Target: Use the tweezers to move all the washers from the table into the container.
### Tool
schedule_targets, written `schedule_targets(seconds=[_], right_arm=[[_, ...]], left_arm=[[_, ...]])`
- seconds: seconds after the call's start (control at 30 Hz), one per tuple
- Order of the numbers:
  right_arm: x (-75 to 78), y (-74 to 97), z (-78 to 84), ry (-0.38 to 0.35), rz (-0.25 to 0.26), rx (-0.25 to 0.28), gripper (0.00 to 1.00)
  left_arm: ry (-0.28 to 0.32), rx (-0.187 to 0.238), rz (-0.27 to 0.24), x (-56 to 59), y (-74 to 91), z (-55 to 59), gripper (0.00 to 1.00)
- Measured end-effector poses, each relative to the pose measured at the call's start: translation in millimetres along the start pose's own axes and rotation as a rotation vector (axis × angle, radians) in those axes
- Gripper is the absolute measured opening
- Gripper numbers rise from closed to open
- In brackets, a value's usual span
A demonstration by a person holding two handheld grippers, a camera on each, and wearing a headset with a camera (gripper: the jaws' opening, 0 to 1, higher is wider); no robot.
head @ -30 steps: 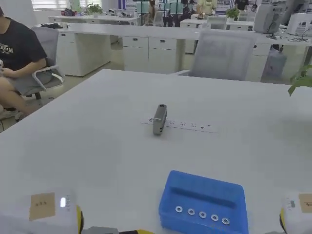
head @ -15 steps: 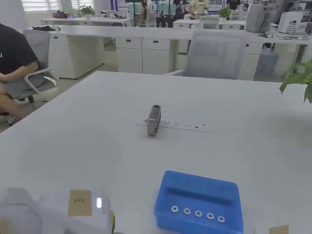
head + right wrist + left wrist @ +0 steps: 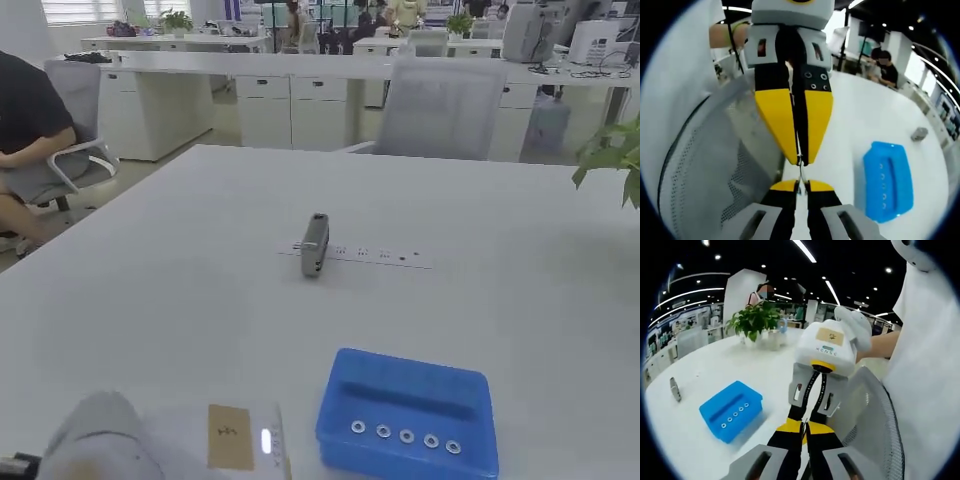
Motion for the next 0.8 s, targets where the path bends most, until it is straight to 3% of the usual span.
schedule_targets(seconds=[0.2,0.43,0.57,0.8], right_arm=[[2.5,1.8,8.3,-0.020,0.016,-0.012,0.03],[6.6,-9.4,23.4,-0.047,0.037,-0.044,0.04],[9.0,-16.5,28.3,-0.056,0.047,-0.057,0.04],[16.5,-26.7,32.4,-0.099,0.065,-0.034,0.05]], left_arm=[[-0.029,-0.047,0.013,-5.7,0.1,6.1,0.00],[-0.154,-0.158,0.011,-15.3,-8.3,29.5,0.00],[-0.145,-0.202,0.024,-22.2,-12.4,44.3,0.00],[-0.129,-0.273,0.028,-36.4,-16.3,66.0,0.00]])
Point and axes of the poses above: the centre of the closed fingertips' face, and the gripper's own axes: y roughly backward along the fingers, x roughly to its right, z roughly out of its underside, the point moved 5 cm from there along y, roughly backward along the fingers, and after that the axes turned 7 degrees about -z, right-handed, at the moved point
